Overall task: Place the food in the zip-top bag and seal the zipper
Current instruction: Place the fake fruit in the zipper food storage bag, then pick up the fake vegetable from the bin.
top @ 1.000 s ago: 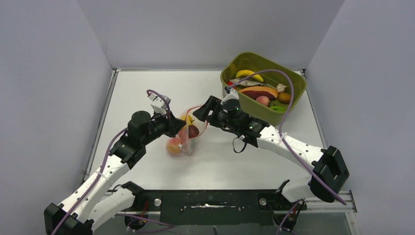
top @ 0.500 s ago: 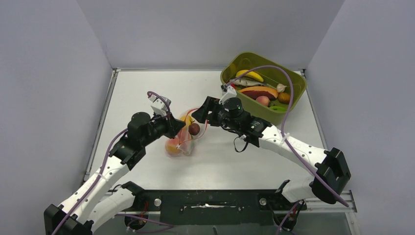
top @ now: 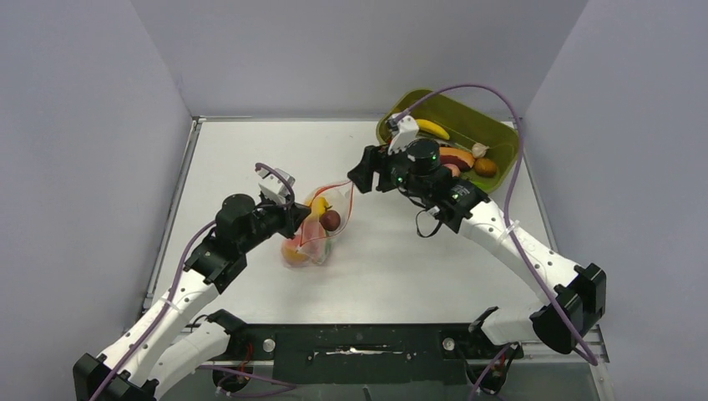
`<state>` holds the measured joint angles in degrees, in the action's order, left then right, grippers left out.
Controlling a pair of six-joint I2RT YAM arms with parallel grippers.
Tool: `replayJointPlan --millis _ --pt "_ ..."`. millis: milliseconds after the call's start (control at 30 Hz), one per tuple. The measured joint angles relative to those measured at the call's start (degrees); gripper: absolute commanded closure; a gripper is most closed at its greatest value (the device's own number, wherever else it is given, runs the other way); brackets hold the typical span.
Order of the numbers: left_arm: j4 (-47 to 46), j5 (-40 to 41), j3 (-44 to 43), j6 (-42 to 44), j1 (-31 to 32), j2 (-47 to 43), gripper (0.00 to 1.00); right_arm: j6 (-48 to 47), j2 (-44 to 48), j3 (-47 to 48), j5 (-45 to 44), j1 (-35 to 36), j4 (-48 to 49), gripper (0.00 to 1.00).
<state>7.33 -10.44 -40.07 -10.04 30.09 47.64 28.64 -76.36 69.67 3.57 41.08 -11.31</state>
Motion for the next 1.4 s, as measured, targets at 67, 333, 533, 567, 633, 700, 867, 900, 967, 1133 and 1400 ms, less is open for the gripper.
replayJointPlan --millis 67,333,533,567,633,700,867,900,967,1133,1400 --pt "0.2 0.0 0.5 1.0 0.0 -0.3 1.0 -3.1 0.0 1.6 0.2 -4.2 -2.4 0.28" --pt "0.2 -0.6 5.0 3.4 0.0 -2.8 1.0 -16.1 -2.3 10.1 -2.3 -15.2 -10.8 0.33" --pt "-0.3 -2.3 7.1 3.4 0.1 -3.4 1.0 -23.6 -7.6 13.5 -4.3 -22.9 -13.5 0.5" --pt "-0.3 -2.5 7.1 3.5 0.2 -3.4 1.0 -24.5 -9.1 14.4 -4.7 -24.0 -13.9 0.5" --pt "-0.3 -2.8 7.1 3.7 0.2 -3.4 1.0 -26.2 -12.0 16.3 -5.9 -25.8 -14.6 0.52" --pt "-0.3 -3.0 7.1 3.9 0.2 -3.4 1.0 -27.5 -15.3 18.8 -7.8 -27.2 -15.7 0.53" --pt "-0.3 -3.4 7.1 4.4 0.2 -3.4 1.0 -30.4 -22.0 24.0 -12.9 -29.4 -17.4 0.52" --pt "-0.3 -3.4 7.1 4.5 0.2 -3.4 1.0 -30.8 -22.8 24.5 -13.6 -29.9 -17.6 0.51" --pt "-0.3 -3.4 7.1 4.6 0.2 -3.6 1.0 -31.3 -24.9 25.9 -15.0 -30.7 -18.1 0.5" --pt "-0.5 -3.4 7.3 4.8 0.2 -3.8 1.0 -31.0 -30.3 27.2 -20.5 -32.5 -18.1 0.44" --pt "-0.5 -3.4 7.4 4.8 0.2 -3.8 1.0 -28.9 -39.8 28.6 -30.4 -34.3 -17.7 0.32"
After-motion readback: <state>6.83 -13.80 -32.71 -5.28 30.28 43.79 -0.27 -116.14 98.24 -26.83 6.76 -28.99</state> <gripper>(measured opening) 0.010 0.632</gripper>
